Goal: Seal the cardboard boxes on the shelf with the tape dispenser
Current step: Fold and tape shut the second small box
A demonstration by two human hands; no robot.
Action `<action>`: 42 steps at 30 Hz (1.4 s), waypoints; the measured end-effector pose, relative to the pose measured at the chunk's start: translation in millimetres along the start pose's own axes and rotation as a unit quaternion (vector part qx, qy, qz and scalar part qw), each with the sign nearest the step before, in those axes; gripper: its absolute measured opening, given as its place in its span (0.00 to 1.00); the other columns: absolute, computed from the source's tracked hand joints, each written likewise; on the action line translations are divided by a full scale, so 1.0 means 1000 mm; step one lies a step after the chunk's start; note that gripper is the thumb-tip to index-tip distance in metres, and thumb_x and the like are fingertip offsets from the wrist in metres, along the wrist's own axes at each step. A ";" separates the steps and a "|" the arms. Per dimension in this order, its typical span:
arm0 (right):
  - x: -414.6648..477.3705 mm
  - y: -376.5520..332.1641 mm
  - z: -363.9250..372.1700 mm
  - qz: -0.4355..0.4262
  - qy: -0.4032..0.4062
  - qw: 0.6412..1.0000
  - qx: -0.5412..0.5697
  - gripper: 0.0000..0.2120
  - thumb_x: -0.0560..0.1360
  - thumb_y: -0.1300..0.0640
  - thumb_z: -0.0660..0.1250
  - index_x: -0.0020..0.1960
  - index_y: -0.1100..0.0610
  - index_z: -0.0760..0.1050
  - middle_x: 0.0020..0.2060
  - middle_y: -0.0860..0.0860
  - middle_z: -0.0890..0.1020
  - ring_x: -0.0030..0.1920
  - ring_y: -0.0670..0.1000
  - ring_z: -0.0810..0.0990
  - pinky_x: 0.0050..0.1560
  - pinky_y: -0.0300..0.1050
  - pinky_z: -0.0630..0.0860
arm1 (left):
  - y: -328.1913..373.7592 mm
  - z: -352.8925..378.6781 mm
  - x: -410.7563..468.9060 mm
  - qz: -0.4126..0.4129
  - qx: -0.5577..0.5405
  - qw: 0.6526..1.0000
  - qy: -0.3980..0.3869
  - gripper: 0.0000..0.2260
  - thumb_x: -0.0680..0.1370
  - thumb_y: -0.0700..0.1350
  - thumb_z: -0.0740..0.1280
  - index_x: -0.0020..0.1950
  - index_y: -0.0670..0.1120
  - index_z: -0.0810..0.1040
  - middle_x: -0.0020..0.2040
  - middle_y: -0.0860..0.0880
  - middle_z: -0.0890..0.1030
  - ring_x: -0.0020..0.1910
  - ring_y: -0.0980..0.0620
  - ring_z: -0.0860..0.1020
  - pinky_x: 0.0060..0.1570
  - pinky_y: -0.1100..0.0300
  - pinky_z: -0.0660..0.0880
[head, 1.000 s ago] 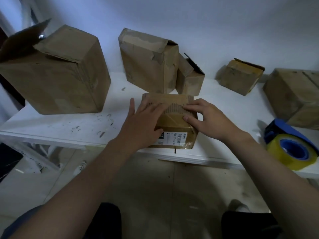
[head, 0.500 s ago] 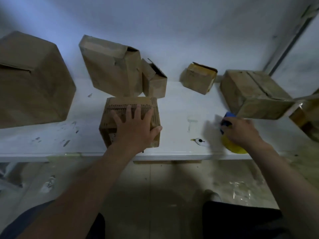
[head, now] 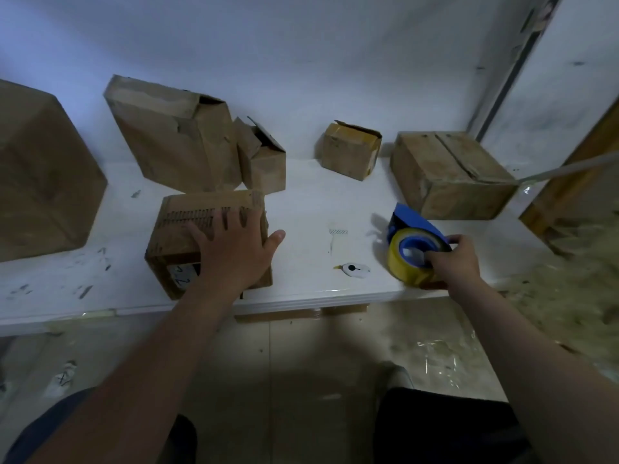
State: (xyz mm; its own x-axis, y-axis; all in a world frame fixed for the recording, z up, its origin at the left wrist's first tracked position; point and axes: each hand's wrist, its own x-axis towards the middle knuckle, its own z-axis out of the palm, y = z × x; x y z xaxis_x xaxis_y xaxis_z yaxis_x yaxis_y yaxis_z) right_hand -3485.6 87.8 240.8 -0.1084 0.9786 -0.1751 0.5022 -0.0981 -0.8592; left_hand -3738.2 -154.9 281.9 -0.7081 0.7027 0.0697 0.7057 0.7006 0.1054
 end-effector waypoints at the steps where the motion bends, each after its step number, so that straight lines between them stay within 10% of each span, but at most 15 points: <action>1: -0.003 -0.007 0.000 0.001 -0.004 1.000 0.024 0.23 0.71 0.65 0.73 0.60 0.52 0.67 0.54 0.58 0.79 0.52 0.61 0.80 0.49 0.64 0.82 | 0.001 -0.002 0.000 -0.001 -0.007 1.000 0.006 0.31 0.80 0.68 0.46 0.79 0.54 0.57 0.79 0.43 0.59 0.79 0.38 0.53 0.72 0.26 0.45; 5: -0.023 -0.046 0.005 -0.047 -0.055 0.987 0.141 0.24 0.72 0.70 0.71 0.56 0.49 0.64 0.52 0.61 0.79 0.43 0.62 0.84 0.35 0.64 0.83 | -0.007 -0.008 0.005 0.004 -0.101 0.993 0.053 0.25 0.82 0.63 0.50 0.72 0.50 0.69 0.69 0.43 0.74 0.70 0.39 0.70 0.72 0.34 0.60; 7: -0.038 -0.066 0.010 -0.107 -0.093 0.976 0.167 0.24 0.71 0.69 0.74 0.52 0.49 0.66 0.56 0.60 0.78 0.45 0.63 0.84 0.34 0.65 0.83 | -0.014 -0.016 0.005 -0.002 -0.218 0.972 0.086 0.21 0.84 0.59 0.52 0.64 0.48 0.75 0.57 0.45 0.79 0.57 0.44 0.77 0.57 0.48 0.73; 12: -0.075 -0.115 0.047 -0.251 -0.171 0.939 0.164 0.25 0.70 0.66 0.76 0.57 0.43 0.73 0.56 0.53 0.79 0.46 0.59 0.85 0.37 0.57 0.84 | -0.042 -0.036 0.007 -0.033 -0.304 0.951 0.056 0.19 0.85 0.57 0.52 0.67 0.54 0.76 0.57 0.53 0.75 0.56 0.52 0.72 0.55 0.55 0.66; 16: -0.086 -0.152 0.091 -0.368 -0.212 0.895 0.137 0.27 0.70 0.66 0.76 0.63 0.46 0.75 0.57 0.49 0.80 0.54 0.54 0.82 0.42 0.52 0.84 | -0.077 -0.043 0.026 -0.097 -0.514 0.852 -0.007 0.17 0.79 0.62 0.54 0.52 0.60 0.82 0.55 0.53 0.85 0.57 0.52 0.82 0.68 0.48 0.70; 23: -0.088 -0.173 0.155 -0.449 -0.263 0.848 0.103 0.26 0.70 0.68 0.76 0.64 0.51 0.75 0.57 0.44 0.77 0.55 0.48 0.79 0.51 0.45 0.81 | -0.101 -0.057 0.043 -0.150 -0.698 0.697 -0.073 0.21 0.85 0.59 0.53 0.59 0.44 0.77 0.55 0.42 0.85 0.57 0.45 0.83 0.65 0.53 0.75; 42: -0.075 -0.165 0.177 -0.498 -0.293 0.813 0.071 0.27 0.72 0.66 0.75 0.67 0.50 0.73 0.61 0.42 0.76 0.63 0.51 0.77 0.60 0.54 0.79 | -0.120 -0.064 0.059 -0.190 -0.706 0.673 -0.107 0.10 0.78 0.48 0.71 0.53 0.42 0.80 0.40 0.49 0.85 0.42 0.50 0.85 0.46 0.54 0.80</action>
State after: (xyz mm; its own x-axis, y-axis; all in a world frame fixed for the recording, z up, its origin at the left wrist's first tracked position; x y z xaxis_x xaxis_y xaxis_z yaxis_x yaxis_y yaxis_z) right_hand -3712.6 -1.3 310.5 -0.8114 0.3346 0.4793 -0.1858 0.6298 -0.7542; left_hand -3866.3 -205.3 336.7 -0.7039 0.6134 -0.3582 -0.3612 0.1252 0.9240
